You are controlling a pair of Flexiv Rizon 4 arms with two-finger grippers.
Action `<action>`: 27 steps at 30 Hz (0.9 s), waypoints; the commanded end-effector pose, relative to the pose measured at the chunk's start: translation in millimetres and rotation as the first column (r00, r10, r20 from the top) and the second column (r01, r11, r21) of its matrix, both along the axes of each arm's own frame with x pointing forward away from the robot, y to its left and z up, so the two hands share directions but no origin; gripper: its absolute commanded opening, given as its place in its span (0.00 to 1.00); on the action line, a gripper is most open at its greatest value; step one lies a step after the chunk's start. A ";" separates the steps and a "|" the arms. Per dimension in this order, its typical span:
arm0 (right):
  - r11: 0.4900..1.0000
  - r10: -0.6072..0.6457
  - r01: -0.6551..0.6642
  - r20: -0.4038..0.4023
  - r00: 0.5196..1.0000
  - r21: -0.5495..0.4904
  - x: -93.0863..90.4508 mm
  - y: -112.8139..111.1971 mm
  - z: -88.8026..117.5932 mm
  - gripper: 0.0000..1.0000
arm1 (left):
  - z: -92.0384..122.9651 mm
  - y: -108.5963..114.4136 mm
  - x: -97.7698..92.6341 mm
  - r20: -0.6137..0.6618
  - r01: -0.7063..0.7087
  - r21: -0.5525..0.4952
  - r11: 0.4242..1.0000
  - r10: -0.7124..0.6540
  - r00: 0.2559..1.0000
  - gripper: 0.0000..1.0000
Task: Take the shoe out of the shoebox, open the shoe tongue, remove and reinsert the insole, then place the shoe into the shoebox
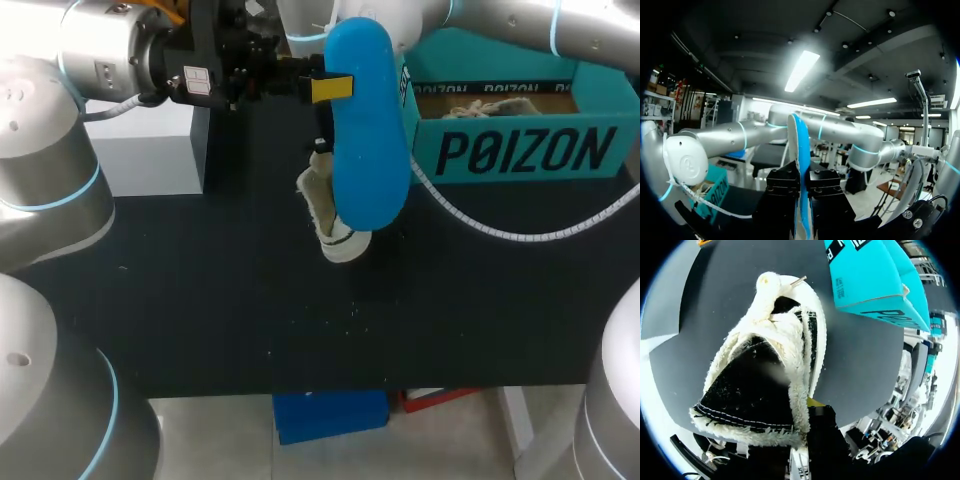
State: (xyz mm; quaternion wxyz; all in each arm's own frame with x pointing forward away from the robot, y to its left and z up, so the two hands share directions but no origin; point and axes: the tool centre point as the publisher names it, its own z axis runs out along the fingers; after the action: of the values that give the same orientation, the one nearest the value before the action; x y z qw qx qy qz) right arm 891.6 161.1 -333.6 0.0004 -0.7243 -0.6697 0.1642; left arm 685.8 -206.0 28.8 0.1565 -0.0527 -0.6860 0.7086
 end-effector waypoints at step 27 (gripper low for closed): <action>0.989 -0.148 0.148 0.071 0.986 0.016 -7.6 -14.0 -62.0 0.00 | -1.2 -1.3 -0.2 0.001 -0.002 -0.001 1.000 0.002 1.000 0.00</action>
State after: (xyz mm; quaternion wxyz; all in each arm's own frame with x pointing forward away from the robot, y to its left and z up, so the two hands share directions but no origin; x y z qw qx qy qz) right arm 883.7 152.7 -396.5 -0.0101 -0.7766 -0.6143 0.1394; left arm 685.8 -206.0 28.7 0.1565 -0.0527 -0.6860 0.7086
